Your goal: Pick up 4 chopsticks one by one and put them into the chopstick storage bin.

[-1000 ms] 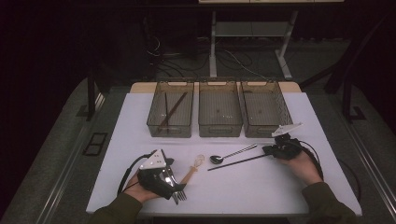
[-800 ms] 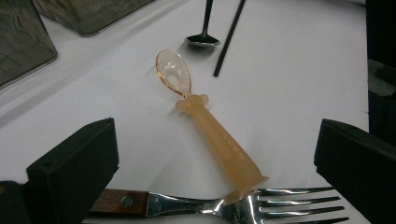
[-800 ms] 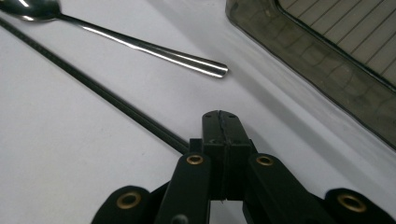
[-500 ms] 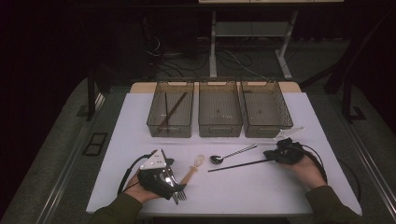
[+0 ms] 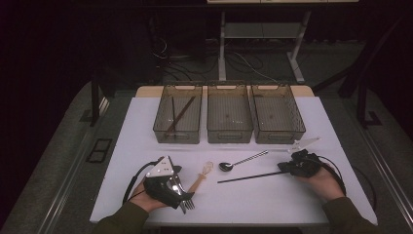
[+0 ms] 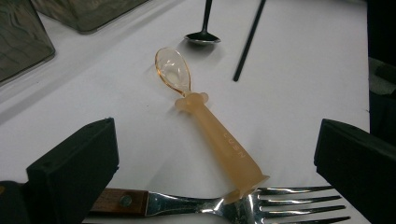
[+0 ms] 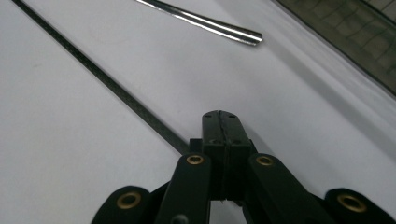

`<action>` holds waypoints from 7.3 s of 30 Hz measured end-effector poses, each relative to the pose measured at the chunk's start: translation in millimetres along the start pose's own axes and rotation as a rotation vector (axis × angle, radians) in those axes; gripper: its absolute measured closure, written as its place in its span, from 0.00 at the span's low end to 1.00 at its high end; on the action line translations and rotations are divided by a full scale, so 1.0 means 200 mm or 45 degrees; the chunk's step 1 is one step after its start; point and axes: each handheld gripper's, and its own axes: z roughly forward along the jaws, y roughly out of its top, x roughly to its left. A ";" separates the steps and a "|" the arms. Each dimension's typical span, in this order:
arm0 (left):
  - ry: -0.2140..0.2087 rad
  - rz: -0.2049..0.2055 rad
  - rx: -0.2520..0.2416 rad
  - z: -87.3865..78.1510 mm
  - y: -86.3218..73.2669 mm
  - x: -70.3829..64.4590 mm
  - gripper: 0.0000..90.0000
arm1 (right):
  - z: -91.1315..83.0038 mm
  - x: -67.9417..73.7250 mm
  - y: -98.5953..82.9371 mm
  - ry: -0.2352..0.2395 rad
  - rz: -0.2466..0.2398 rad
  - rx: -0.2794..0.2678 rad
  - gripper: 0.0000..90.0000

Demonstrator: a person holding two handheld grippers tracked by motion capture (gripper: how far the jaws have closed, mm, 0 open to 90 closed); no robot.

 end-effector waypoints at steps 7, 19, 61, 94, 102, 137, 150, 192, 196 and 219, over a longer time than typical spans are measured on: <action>0.000 0.001 0.002 0.00 0.00 0.00 0.00 | -0.02 0.02 -0.03 0.014 -0.016 0.004 1.00; 0.001 0.001 -0.002 0.00 0.00 0.00 0.00 | -0.04 0.08 -0.06 0.043 -0.055 0.011 1.00; -0.001 0.007 0.007 0.00 0.00 0.00 0.00 | 0.02 0.24 -0.02 0.269 -0.299 -0.040 0.91; -0.012 0.016 0.011 0.00 0.00 0.00 0.00 | -0.07 0.23 -0.01 0.377 -0.323 -0.159 0.96; -0.004 0.002 0.008 0.00 0.00 0.01 0.00 | -0.12 0.21 0.00 0.378 -0.308 -0.229 0.96; 0.005 -0.013 0.010 0.00 -0.01 0.02 0.00 | -0.11 0.19 0.23 0.233 -0.153 -0.328 0.96; 0.005 -0.022 -0.005 0.01 -0.01 0.01 0.00 | -0.07 0.21 0.39 0.174 -0.096 -0.380 0.96; -0.001 -0.006 0.001 0.02 0.00 0.01 0.00 | 0.39 0.32 1.27 -0.006 0.050 -0.251 0.96; -0.005 -0.010 -0.009 0.02 0.00 0.01 0.00 | 0.46 0.34 1.35 -0.031 0.057 -0.221 0.96; -0.011 0.000 -0.017 0.01 0.01 0.02 0.00 | 0.64 0.41 1.49 -0.005 0.089 -0.256 0.64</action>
